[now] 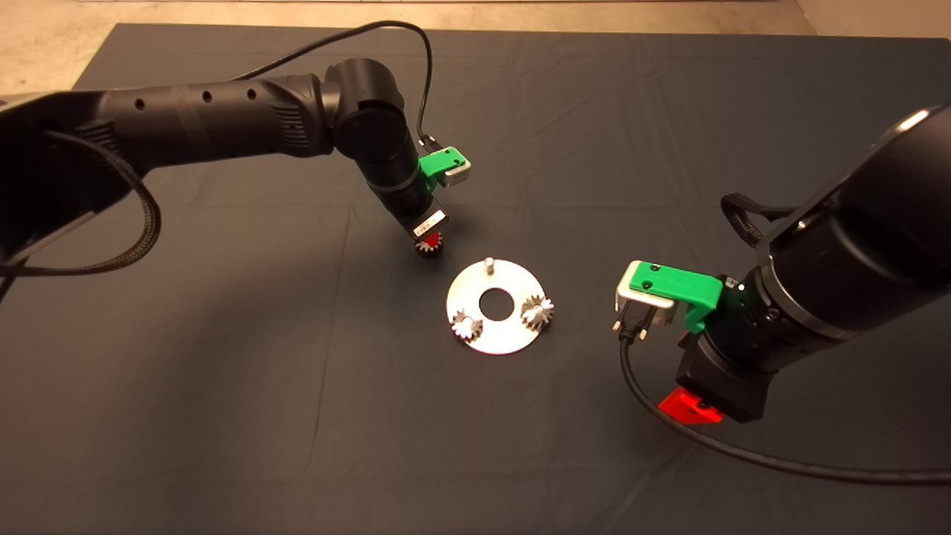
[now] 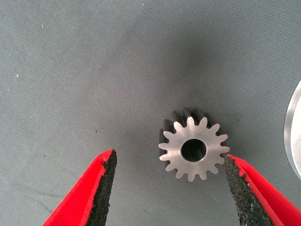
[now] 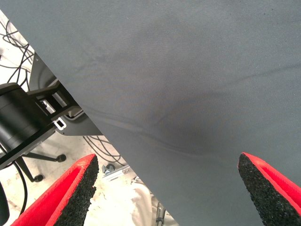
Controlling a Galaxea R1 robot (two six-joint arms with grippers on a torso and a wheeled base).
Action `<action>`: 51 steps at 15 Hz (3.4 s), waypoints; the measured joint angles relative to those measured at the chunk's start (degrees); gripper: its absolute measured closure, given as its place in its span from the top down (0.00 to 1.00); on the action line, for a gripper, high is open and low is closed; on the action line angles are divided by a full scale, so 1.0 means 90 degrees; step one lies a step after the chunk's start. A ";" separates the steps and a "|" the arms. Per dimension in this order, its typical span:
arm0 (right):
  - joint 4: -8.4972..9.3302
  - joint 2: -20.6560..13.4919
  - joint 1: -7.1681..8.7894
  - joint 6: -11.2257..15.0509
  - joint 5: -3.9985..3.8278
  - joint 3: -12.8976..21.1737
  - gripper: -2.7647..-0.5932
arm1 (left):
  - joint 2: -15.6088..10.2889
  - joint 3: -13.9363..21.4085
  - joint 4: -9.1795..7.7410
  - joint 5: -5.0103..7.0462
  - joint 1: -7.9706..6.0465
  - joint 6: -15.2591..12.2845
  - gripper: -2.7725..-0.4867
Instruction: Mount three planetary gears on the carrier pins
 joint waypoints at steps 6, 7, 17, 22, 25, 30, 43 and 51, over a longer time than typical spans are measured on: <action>0.0000 0.0000 0.0000 0.0000 -0.0002 -0.0005 0.74 | 0.0000 0.0003 -0.0005 -0.0006 0.0056 -0.0138 0.49; 0.0000 0.0000 0.0002 0.0000 -0.0002 -0.0005 0.74 | 0.0003 0.0003 -0.0005 -0.0004 0.0068 -0.0199 0.49; 0.0000 0.0000 0.0000 -0.0001 -0.0002 -0.0005 0.74 | -0.0001 0.0005 -0.0088 -0.0004 0.0068 -0.0209 0.49; 0.0000 0.0000 0.0000 0.0000 -0.0002 -0.0012 0.74 | 0.0000 0.0005 -0.0099 -0.0004 0.0068 -0.0340 0.49; 0.0000 -0.0003 0.0000 -0.0003 -0.0002 -0.0024 0.74 | 0.0003 0.0015 -0.0099 -0.0006 0.0074 -0.0377 0.49; 0.0000 -0.0003 0.0000 -0.0003 -0.0002 -0.0024 0.74 | 0.0020 0.0018 -0.0114 -0.0079 0.0242 -0.0401 0.49; 0.0000 0.0000 0.0000 -0.0002 -0.0002 -0.0030 0.74 | 0.0015 0.0018 -0.0111 -0.0385 0.0245 -0.0405 0.49; 0.0000 -0.0003 0.0000 0.0000 -0.0002 -0.0030 0.74 | -0.0035 0.0049 -0.0111 -0.0395 0.0247 -0.0405 0.45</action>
